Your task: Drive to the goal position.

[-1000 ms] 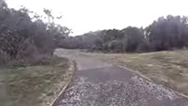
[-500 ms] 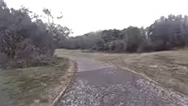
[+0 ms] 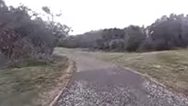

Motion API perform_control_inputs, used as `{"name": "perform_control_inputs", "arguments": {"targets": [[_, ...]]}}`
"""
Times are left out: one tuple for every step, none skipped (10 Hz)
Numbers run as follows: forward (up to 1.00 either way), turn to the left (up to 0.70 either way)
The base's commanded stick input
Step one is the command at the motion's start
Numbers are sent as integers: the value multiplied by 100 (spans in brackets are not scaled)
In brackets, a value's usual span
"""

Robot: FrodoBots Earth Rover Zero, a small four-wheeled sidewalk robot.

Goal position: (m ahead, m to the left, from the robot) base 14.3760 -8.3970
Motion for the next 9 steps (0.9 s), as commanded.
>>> {"name": "perform_control_inputs", "arguments": {"targets": [[45, 0], [45, 0], [45, 0], [45, 0], [45, 0], [45, 0], [45, 0], [45, 0], [45, 0]]}}
